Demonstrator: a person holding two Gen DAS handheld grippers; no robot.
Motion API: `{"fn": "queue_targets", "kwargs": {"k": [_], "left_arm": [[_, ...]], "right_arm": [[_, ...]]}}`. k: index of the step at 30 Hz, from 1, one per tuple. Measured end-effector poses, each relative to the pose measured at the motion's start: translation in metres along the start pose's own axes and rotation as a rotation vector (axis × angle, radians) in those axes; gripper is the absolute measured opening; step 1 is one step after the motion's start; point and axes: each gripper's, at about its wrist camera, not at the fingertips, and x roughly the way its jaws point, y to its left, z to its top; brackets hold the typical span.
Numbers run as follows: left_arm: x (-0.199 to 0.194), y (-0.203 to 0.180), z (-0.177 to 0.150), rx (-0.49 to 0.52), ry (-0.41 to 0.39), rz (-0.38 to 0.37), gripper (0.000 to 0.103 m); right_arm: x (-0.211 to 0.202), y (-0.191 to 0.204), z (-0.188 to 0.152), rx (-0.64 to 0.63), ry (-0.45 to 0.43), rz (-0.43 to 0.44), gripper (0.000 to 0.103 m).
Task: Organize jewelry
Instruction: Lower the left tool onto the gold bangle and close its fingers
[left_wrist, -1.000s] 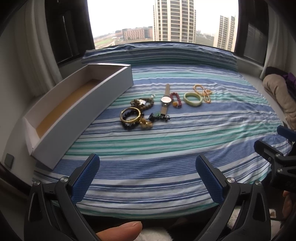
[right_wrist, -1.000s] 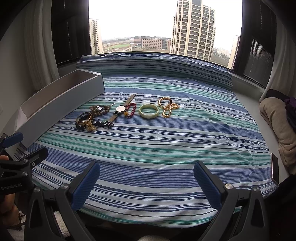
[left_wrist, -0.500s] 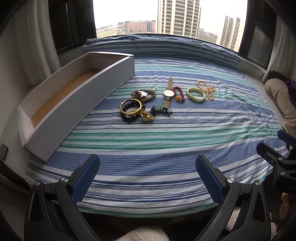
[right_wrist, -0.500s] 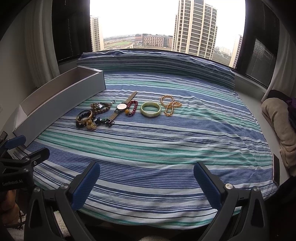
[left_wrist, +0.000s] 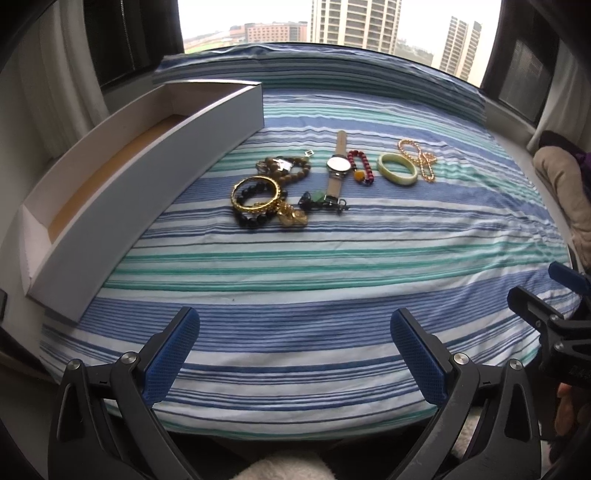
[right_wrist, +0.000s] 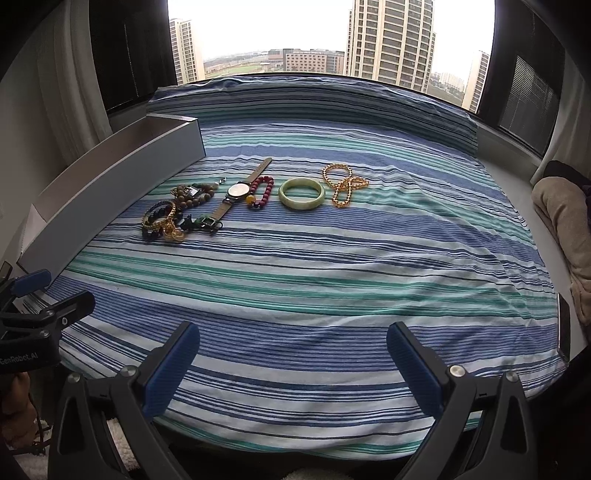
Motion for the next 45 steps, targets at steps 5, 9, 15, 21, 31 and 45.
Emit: {"fn": "queue_targets", "kwargs": {"k": [5,9,15,21,31,45], "left_arm": [[0.015,0.005,0.005,-0.009,0.038,0.009,0.103],[0.027,0.018,0.017,-0.019,0.077,-0.012,0.103],[0.059,0.047,0.051,-0.038,0.171,-0.061,0.103],[0.103,0.059,0.097,0.008,0.295,-0.046,0.103],[0.187,0.067,0.148,-0.018,0.461,-0.054,0.102],[0.223,0.057,0.152,-0.001,0.522,-0.005,0.088]], "right_arm": [[0.014,0.000,0.005,-0.002,0.027,0.011,0.103],[0.026,-0.003,0.010,0.007,0.049,0.015,0.103],[0.040,-0.006,0.014,0.020,0.090,0.053,0.103],[0.071,-0.025,0.040,0.049,0.174,0.093,0.103],[0.091,-0.047,0.065,0.151,0.215,0.127,0.103],[0.110,-0.066,0.061,0.196,0.262,0.103,0.103]]}}
